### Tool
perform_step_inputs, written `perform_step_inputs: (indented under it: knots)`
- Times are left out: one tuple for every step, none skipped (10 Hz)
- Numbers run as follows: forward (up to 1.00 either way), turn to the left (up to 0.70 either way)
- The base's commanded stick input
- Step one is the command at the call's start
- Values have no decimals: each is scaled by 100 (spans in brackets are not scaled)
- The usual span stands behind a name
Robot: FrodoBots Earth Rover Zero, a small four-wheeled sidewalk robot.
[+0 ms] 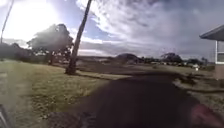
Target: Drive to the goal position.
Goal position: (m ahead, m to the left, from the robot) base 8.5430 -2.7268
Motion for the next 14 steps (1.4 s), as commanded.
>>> perform_step_inputs:
  knots:
    - [70, 0]
    - [70, 0]
    - [70, 0]
    - [70, 0]
    - [70, 0]
    - [70, 0]
    - [70, -5]
    - [70, -35]
    - [70, -35]
    - [70, -35]
    - [70, -35]
    - [70, -35]
    - [70, -35]
    - [70, -23]
